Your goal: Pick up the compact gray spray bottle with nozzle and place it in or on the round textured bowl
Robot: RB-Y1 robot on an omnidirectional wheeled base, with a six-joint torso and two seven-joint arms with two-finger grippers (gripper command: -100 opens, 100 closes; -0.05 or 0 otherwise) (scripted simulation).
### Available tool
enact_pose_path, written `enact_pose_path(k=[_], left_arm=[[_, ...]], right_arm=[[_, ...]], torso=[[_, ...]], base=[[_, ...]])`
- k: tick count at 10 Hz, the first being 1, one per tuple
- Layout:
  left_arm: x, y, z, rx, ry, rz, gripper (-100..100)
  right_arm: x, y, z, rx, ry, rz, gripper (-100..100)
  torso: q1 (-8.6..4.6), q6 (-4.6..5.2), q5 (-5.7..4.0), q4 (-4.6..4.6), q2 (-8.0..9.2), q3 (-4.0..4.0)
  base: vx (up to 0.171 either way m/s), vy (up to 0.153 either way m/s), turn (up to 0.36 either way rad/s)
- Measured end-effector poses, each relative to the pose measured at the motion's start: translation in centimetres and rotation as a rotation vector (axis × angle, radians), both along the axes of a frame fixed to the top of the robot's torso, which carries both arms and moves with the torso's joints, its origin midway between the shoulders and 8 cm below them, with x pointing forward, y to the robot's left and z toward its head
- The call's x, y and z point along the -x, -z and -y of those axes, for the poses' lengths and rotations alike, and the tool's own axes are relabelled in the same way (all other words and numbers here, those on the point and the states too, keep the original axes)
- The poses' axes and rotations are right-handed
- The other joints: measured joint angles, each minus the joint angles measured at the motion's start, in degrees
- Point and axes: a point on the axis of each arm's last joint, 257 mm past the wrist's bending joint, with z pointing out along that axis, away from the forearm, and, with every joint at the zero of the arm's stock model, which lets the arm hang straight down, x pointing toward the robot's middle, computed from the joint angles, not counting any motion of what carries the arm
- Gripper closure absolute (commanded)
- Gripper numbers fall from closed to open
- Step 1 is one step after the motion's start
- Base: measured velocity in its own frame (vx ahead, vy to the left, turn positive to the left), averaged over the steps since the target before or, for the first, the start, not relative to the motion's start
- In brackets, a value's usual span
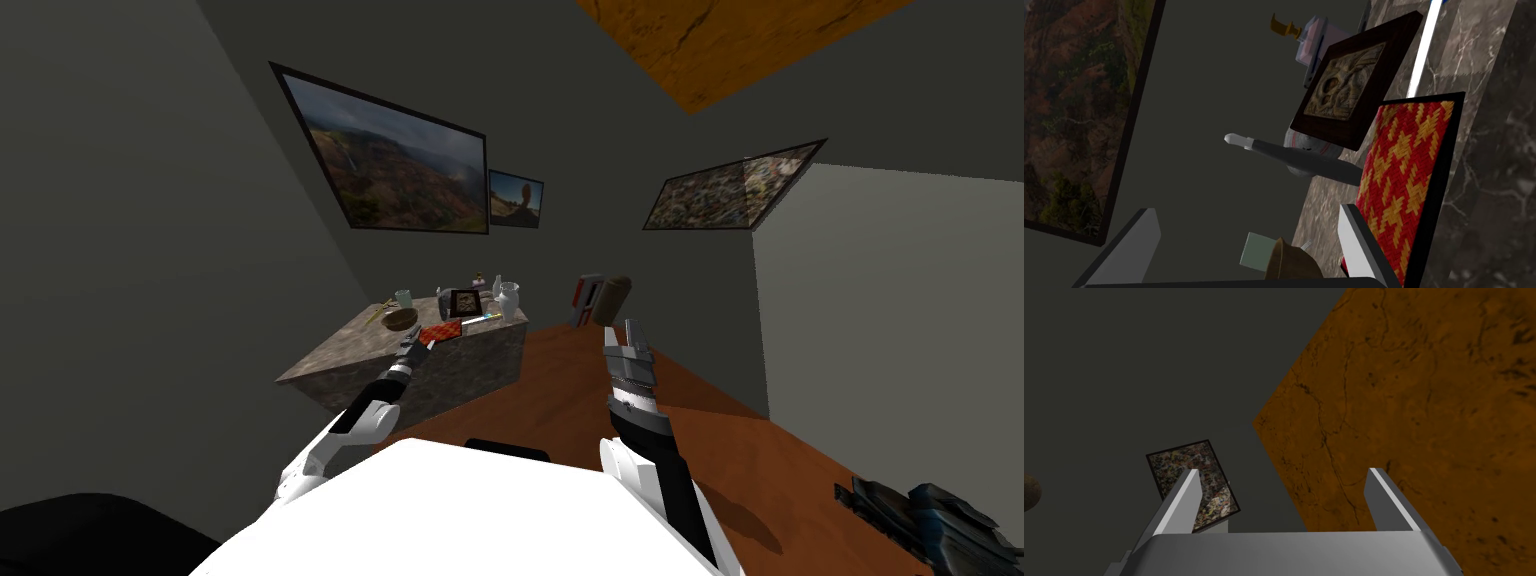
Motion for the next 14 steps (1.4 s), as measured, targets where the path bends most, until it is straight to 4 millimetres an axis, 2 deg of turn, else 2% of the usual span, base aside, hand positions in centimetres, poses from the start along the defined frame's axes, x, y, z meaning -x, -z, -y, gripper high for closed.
enact_pose_path(k=[6,7,8,9,12,13,14], left_arm=[[-0.5,4.4,-7.5,0.111,-0.101,-0.143,-100],[-0.7,5.0,-9.4,0.133,-0.125,-0.161,-100],[-0.7,5.5,-10.5,0.152,-0.144,-0.177,-100],[-0.7,5.6,-12.5,0.176,-0.172,-0.193,-100],[-0.3,6.9,-15.9,0.245,-0.236,-0.241,-100],[-0.5,6.8,-17.7,0.274,-0.259,-0.247,-100],[0.1,7.2,-18.8,0.297,-0.281,-0.260,-100]], right_arm=[[0.0,0.0,0.0,0.000,0.000,0.000,0],[0.0,0.0,0.0,0.000,0.000,0.000,0],[0.0,0.0,0.0,0.000,0.000,0.000,0],[0.0,0.0,0.0,0.000,0.000,0.000,0],[0.0,0.0,0.0,0.000,0.000,0.000,0],[0.0,0.0,0.0,0.000,0.000,0.000,0],[0.0,0.0,0.0,0.000,0.000,0.000,0]], torso=[[0.10,0.00,0.02,-0.04,-0.18,-0.11],[0.04,0.01,0.01,-0.05,-0.27,-0.15],[0.08,0.00,0.01,-0.06,-0.27,-0.16],[0.08,0.00,0.01,-0.06,-0.28,-0.16],[0.08,0.00,0.01,-0.07,-0.28,-0.17],[0.11,0.01,0.01,-0.07,-0.34,-0.19],[0.18,-0.02,0.03,-0.07,-0.31,-0.18]], base=[[0.009,-0.082,-0.011],[0.028,-0.069,-0.005],[0.028,-0.074,-0.020],[0.026,-0.060,-0.005],[0.038,-0.073,-0.017],[0.041,-0.042,-0.014],[0.041,-0.057,-0.019]])
